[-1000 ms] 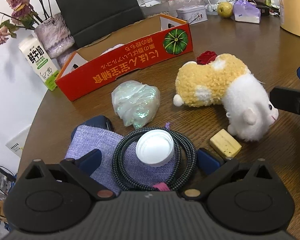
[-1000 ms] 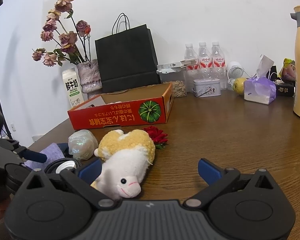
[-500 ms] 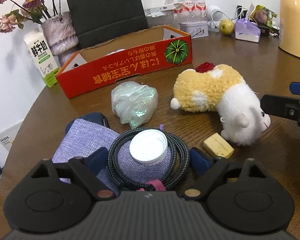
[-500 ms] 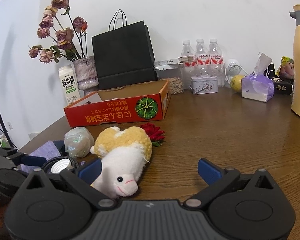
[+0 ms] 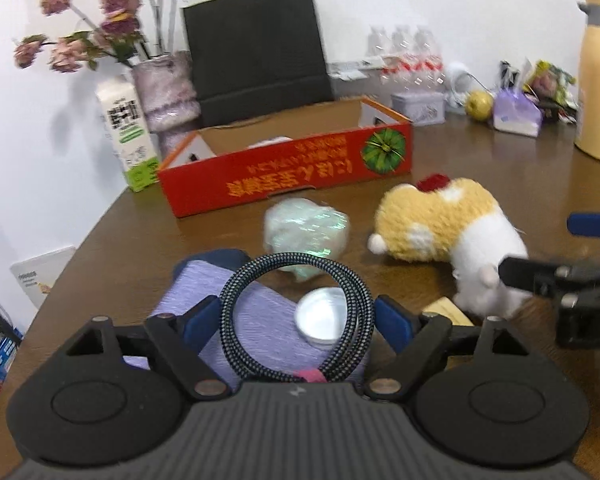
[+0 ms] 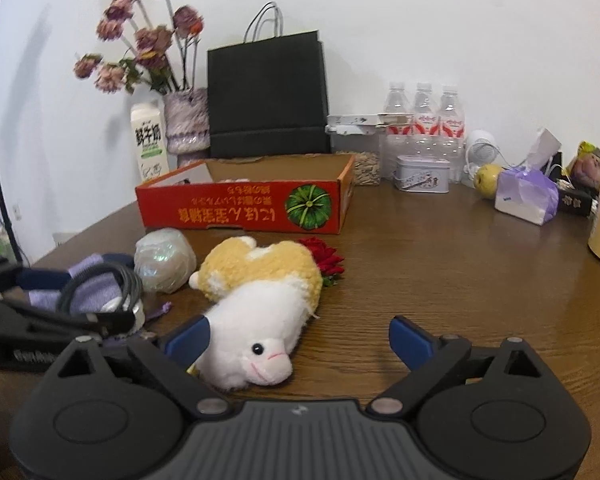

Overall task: Organize objects
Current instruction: 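Grasp the black cable with the left gripper while the right gripper grasps the plush sheep, then carry the cable and plush sheep toward the cardboard box with both grippers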

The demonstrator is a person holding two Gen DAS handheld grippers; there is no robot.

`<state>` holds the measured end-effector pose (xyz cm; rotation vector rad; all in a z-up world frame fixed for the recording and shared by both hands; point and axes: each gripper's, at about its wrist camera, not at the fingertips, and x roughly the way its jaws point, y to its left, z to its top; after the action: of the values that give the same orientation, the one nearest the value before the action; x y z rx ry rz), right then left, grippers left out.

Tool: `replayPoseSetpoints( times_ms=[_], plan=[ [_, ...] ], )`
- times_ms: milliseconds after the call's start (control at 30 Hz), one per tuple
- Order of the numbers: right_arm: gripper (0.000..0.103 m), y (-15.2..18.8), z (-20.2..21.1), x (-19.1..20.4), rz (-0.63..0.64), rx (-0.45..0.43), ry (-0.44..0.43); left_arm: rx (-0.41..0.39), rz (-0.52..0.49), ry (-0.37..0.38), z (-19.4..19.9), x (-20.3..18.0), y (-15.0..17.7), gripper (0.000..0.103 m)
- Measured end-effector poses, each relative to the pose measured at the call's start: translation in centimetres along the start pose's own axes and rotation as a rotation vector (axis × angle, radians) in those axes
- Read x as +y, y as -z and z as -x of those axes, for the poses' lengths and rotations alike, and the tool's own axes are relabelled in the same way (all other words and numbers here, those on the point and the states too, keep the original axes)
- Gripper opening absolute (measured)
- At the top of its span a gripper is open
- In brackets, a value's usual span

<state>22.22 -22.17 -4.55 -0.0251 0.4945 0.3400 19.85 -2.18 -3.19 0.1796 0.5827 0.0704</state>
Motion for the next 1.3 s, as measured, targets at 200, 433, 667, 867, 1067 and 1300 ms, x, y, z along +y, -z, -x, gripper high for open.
replayPoseSetpoints(
  times_ms=[200, 433, 667, 867, 1067, 1300],
  plan=[
    [0.088, -0.5, -1.8, 2.2, 0.062, 0.036, -0.001, -0.025, 0.068, -0.033, 0.7, 2.1, -0.1, 0.084],
    [0.083, -1.0, -2.7, 3.8, 0.045, 0.014, 0.018, -0.056, 0.12, -0.052, 1.7, 3.6, -0.1, 0.084],
    [0.085, -1.6, -4.4, 5.0, -0.054, 0.03, 0.08, -0.074, 0.173, -0.066, 2.0, 5.2, -0.1, 0.084],
    [0.07, -1.9, -6.6, 3.9, -0.148, 0.109, 0.13, -0.087, 0.2, -0.064, 2.4, 5.9, -0.2, 0.083],
    [0.053, -1.1, -5.7, 1.3, -0.272, 0.075, 0.069, -0.095, 0.219, -0.062, 2.8, 6.7, -0.3, 0.083],
    [0.05, -0.6, -2.8, 0.3, -0.245, -0.061, 0.029, -0.099, 0.233, -0.044, 3.2, 7.2, -0.1, 0.083]
  ],
)
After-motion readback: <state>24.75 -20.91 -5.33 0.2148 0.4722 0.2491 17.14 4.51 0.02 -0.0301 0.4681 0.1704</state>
